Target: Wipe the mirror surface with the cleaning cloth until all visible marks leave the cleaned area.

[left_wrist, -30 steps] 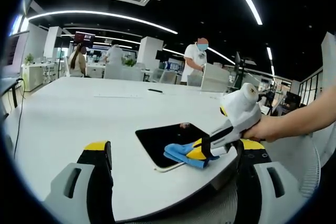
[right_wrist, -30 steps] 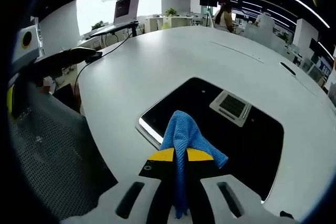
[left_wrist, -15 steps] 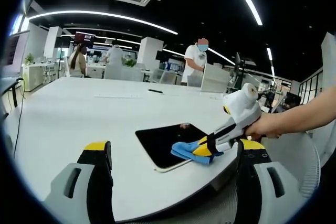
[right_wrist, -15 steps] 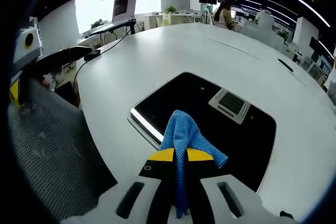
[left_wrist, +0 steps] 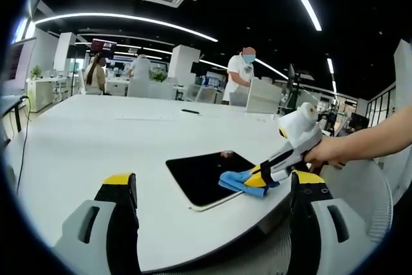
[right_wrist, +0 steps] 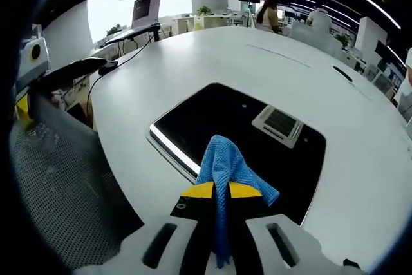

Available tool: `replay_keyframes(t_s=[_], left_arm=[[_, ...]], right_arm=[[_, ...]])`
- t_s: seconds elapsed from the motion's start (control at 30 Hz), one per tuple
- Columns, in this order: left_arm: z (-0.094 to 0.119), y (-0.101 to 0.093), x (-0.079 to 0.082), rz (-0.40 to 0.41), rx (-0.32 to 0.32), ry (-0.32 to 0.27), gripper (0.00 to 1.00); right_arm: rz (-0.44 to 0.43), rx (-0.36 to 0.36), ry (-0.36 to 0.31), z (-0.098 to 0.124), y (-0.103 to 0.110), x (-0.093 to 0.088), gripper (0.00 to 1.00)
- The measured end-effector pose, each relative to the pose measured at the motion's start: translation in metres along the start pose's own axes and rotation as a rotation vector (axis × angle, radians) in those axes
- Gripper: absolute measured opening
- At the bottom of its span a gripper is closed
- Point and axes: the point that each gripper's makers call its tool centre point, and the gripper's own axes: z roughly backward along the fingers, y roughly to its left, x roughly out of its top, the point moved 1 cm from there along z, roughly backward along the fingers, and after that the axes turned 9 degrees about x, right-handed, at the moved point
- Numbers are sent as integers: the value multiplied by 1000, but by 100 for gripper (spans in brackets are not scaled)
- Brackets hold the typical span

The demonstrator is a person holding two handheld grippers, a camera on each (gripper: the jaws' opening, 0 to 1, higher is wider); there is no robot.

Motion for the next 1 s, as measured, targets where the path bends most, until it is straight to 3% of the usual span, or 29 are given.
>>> replay_keyframes(t_s=[0.57,1.0], left_arm=[[0,0,0,0,-1,0,98],[1,0,1,1,-4,-2,98]], right_arm=[[-93,-13,-23,0,-2,0,1],[-83,-37,-20,-10,-13,14,1]])
